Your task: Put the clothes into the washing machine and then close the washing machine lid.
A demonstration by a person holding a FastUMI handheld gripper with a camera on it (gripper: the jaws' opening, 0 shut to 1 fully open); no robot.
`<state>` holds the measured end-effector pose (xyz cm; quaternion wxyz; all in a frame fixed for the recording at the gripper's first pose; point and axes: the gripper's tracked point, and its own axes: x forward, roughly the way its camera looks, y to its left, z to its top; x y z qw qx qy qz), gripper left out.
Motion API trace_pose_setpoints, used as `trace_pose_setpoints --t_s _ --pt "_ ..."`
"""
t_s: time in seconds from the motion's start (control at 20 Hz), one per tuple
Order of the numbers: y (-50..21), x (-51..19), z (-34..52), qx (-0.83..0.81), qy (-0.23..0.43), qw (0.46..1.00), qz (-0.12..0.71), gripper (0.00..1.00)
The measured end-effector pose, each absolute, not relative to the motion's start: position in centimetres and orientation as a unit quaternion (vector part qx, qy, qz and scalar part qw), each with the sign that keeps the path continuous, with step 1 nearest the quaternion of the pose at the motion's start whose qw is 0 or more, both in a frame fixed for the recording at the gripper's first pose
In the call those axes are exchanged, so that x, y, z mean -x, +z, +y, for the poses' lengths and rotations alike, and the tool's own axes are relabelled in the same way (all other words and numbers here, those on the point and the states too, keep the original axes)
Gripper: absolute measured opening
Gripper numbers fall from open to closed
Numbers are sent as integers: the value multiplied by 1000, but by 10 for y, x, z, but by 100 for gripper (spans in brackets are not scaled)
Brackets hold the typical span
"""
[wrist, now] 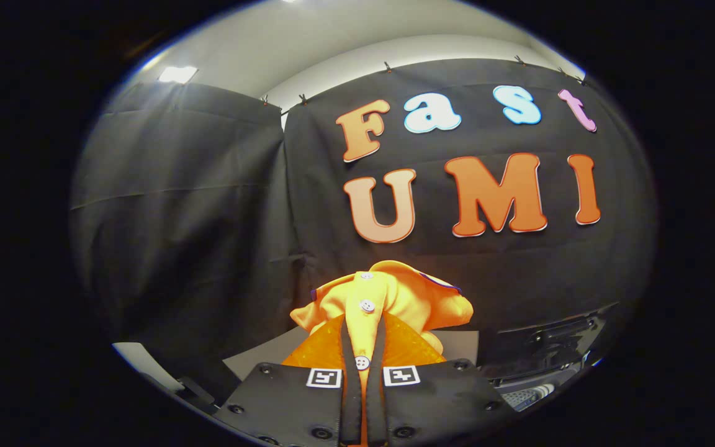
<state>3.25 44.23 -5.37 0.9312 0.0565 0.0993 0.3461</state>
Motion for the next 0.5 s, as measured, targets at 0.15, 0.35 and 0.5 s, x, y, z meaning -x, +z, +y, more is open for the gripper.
trace_pose_setpoints --t_s 0.15,0.35,0.5 --pt "-41 -47 391 -68 328 938 86 11" --pt "-42 -73 314 -66 294 950 77 11" --pt "-56 -93 260 -64 272 957 79 11"
